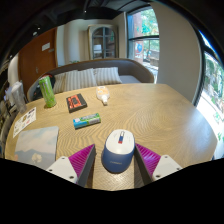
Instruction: Arrange mouse
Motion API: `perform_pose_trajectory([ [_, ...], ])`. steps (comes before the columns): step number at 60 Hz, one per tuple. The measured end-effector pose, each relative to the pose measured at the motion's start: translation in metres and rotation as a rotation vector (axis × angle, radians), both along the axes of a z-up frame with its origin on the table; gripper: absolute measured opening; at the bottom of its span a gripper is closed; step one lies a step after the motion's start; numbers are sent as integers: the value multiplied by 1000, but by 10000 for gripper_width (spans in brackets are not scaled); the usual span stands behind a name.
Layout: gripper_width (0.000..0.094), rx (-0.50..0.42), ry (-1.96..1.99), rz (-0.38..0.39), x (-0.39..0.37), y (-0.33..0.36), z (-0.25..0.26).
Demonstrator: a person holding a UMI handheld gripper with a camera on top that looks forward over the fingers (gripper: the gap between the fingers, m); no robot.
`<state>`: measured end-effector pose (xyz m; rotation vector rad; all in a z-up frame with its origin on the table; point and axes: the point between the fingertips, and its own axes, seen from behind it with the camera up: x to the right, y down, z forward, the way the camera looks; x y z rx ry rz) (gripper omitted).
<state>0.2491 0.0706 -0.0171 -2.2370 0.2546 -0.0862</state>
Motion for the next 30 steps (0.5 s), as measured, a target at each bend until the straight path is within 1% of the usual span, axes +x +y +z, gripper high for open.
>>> perform_pose_trajectory([
  [3, 761, -12, 5, -14, 1, 1, 1],
  [5, 708, -14, 5, -28, 1, 3, 1],
  [6, 705, -12, 6, -37, 2, 3, 1],
  [7, 596, -8, 5, -48, 3, 4, 2],
  [8, 574, -1, 4, -57, 4, 5, 2],
  [13, 507, 36, 0, -126, 9, 7, 2],
  [17, 445, 38, -4, -181, 12, 2, 5],
  [20, 430, 34, -17, -220, 9, -8, 8],
  [22, 417, 68, -42, -227, 4, -12, 22],
  [27, 415, 221, -64, -241, -20, -27, 89],
  [30, 415, 325, -46, -215, -51, -35, 136],
])
